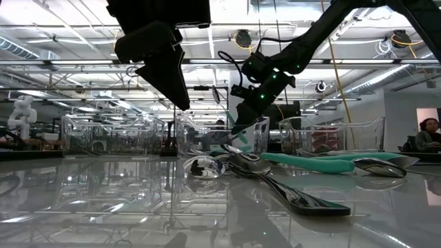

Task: Sort silverware by color (type)
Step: Put the green spoon into the center transparent bin, then put the black spoon into the left transparent bin

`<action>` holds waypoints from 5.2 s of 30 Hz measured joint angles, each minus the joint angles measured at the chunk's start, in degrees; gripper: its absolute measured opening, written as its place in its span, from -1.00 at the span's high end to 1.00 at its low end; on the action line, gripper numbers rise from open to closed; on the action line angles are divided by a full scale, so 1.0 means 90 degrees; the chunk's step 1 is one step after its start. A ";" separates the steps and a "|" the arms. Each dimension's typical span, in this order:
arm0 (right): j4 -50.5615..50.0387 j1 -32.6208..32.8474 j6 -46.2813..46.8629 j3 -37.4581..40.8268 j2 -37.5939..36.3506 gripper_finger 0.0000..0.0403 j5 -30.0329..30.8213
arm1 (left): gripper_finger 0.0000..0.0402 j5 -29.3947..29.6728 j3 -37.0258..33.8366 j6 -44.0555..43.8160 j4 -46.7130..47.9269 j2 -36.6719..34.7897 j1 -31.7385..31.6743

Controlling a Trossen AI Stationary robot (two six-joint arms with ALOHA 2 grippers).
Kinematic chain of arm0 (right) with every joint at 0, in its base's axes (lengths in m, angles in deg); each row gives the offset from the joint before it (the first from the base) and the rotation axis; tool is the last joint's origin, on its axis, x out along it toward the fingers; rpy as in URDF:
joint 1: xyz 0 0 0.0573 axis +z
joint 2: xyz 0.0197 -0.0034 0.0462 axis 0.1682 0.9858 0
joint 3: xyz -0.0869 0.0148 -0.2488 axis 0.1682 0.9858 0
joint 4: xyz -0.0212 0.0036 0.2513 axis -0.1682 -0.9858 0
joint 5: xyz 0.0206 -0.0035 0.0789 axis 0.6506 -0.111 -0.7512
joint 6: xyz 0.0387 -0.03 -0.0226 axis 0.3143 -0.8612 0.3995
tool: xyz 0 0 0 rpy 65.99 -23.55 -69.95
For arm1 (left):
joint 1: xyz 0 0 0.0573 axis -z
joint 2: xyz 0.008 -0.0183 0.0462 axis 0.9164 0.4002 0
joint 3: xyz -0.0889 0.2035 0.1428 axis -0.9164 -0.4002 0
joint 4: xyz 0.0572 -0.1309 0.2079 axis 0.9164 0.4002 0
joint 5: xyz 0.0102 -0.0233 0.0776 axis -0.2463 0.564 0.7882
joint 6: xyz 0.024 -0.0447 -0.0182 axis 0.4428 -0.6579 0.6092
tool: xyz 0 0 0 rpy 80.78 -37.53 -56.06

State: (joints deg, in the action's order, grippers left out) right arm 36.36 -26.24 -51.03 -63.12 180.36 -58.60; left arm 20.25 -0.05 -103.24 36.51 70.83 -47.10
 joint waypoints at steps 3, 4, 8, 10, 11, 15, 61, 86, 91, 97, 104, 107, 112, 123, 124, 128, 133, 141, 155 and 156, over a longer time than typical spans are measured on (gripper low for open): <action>-0.0006 0.0000 -0.0018 0.0000 0.0000 0.58 0.0000 | 0.12 0.0000 0.0000 0.0002 0.0000 0.0000 0.0000; -0.0016 0.0000 -0.0019 0.0000 0.0000 0.58 0.0000 | 0.12 0.0000 -0.0001 0.0002 0.0000 0.0000 0.0000; -0.0120 0.0000 -0.0022 0.0000 0.0000 0.54 0.0001 | 0.12 0.0000 -0.0001 0.0002 0.0000 0.0000 0.0000; -0.0190 0.0000 -0.0024 0.0000 0.0000 0.48 0.0002 | 0.12 0.0000 0.0001 0.0002 0.0000 0.0000 0.0000; -0.0208 0.0000 -0.0024 0.0000 0.0000 0.45 0.0002 | 0.12 0.0000 -0.0001 0.0002 0.0000 0.0000 0.0000; -0.0175 0.0000 -0.0026 0.0000 0.0000 0.34 0.0003 | 0.12 0.0000 -0.0001 0.0002 0.0000 0.0000 0.0000; -0.1883 0.5891 0.5027 0.4734 -0.5709 0.22 0.2684 | 0.12 -0.0028 0.0000 0.1094 -0.1681 0.0000 -0.0102; -0.3738 0.6798 0.3949 0.4726 -0.5695 0.26 0.1452 | 0.12 -0.0049 -0.0001 0.0594 -0.2291 0.0044 -0.0102; -0.3404 0.6795 0.4373 0.4726 -0.5693 0.26 0.1281 | 0.12 -0.0051 -0.0001 0.0551 -0.2287 0.0044 -0.0102; -0.2980 0.6737 0.6078 0.4474 -0.5693 0.26 0.1325 | 0.12 -0.0050 0.0001 0.0593 -0.2274 0.0044 -0.0101; -0.3805 0.6750 0.8138 0.4277 -0.5456 0.27 0.1646 | 0.12 -0.0051 0.0000 0.0930 -0.2271 0.0044 -0.0114; -0.3944 0.6751 0.8922 0.4277 -0.5107 0.27 0.1623 | 0.12 -0.0051 -0.0001 0.1067 -0.2270 0.0044 -0.0114; -0.4115 0.6751 0.9727 0.4277 -0.4420 0.27 0.1622 | 0.12 -0.0051 0.0000 0.1109 -0.2270 0.0044 -0.0114; -0.4391 0.6754 1.0322 0.3945 -0.3270 0.36 0.1479 | 0.12 -0.0051 -0.0001 0.1107 -0.2275 0.0044 -0.0114; -0.4427 0.6754 1.0324 0.3896 -0.3196 0.41 0.1480 | 0.12 -0.0051 -0.0001 0.1107 -0.2281 0.0044 -0.0114; -0.4470 0.6754 1.0291 0.3726 -0.2966 0.71 0.1501 | 0.12 -0.0051 -0.0001 0.1104 -0.2311 0.0044 -0.0114; -0.4401 0.6766 1.0319 0.3684 -0.2888 0.94 0.1748 | 0.12 -0.0051 0.0001 0.1006 -0.2322 0.0044 -0.0114; -0.4624 0.6739 0.9954 0.3219 -0.2979 0.96 0.2691 | 0.12 -0.0051 -0.0001 0.0824 -0.2324 0.0041 -0.0114; -0.4404 0.6742 0.5963 0.2006 -0.3031 0.97 0.4879 | 0.12 0.0499 -0.0001 -0.0382 -0.2259 0.0041 -0.0370; -0.4334 0.6742 0.5719 0.2006 -0.3027 0.97 0.5034 | 0.12 0.0662 0.0002 -0.0660 -0.2212 0.0041 -0.0428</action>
State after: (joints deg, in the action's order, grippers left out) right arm -2.65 34.44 0.44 -45.07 153.12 -13.29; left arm 26.21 -0.03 -109.18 16.61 71.20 -50.95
